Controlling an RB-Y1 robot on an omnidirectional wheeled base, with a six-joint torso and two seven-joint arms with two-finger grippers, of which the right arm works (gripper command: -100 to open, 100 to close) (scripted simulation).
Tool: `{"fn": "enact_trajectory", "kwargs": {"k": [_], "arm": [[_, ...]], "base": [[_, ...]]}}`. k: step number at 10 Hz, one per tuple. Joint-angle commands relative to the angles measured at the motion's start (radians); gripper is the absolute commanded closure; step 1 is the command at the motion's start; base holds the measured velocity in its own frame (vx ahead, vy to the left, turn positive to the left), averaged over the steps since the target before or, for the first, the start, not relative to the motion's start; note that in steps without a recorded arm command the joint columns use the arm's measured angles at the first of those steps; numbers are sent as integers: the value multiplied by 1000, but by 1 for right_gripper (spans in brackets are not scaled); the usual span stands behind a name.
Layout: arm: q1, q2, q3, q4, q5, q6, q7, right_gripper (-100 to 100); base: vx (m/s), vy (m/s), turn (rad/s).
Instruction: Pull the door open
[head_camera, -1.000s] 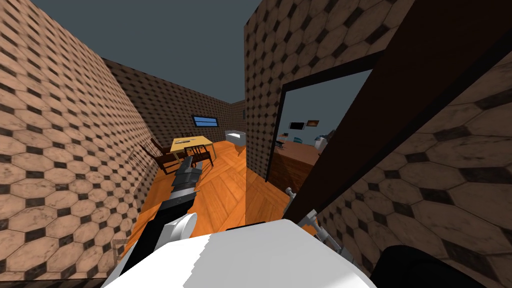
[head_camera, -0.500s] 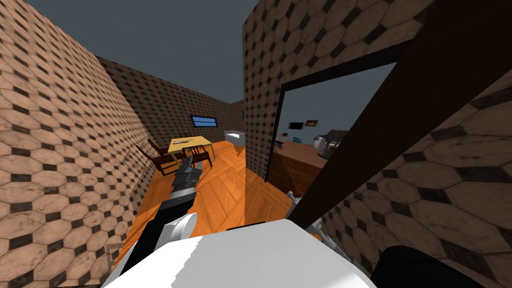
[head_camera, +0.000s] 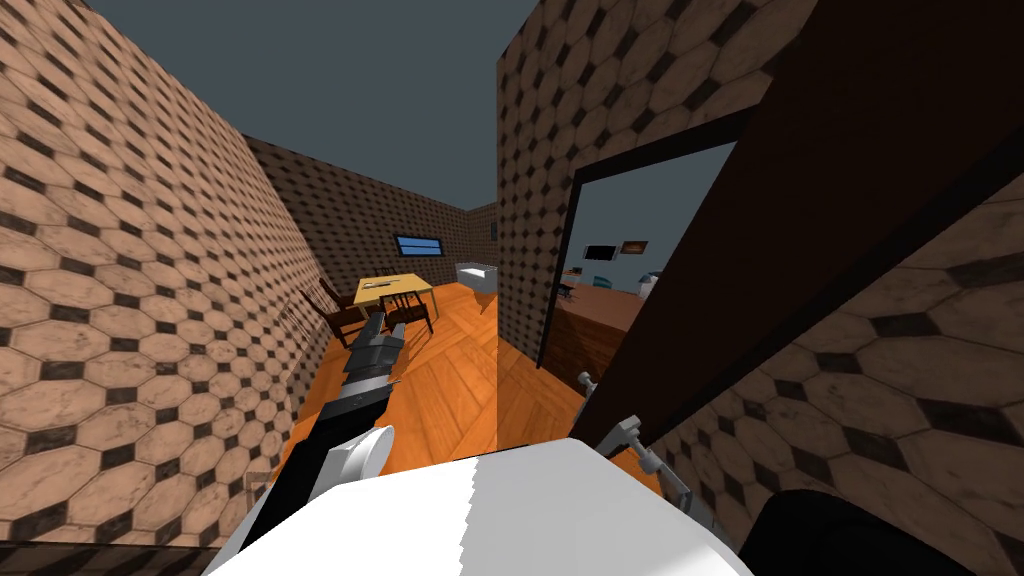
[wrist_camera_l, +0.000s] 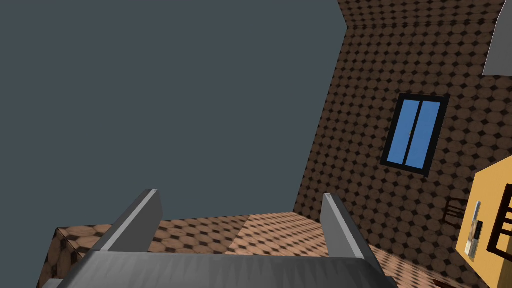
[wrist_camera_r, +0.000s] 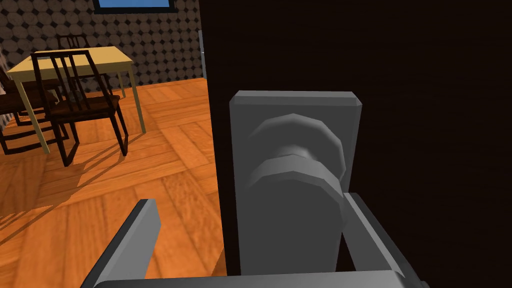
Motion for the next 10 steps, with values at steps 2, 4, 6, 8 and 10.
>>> {"fn": "enact_trajectory", "kwargs": {"k": [2, 4, 6, 8, 10], "arm": [[-40, 17, 11, 9, 20, 4, -25, 100], [-52, 20, 10, 15, 23, 4, -32, 100], [-52, 20, 10, 15, 23, 4, -32, 100], [-52, 20, 10, 15, 23, 4, -32, 100], [-52, 20, 10, 15, 23, 4, -32, 100]], "base": [[80, 109, 112], [55, 49, 56], [19, 8, -9], [-14, 5, 10], [-12, 7, -10]]}}
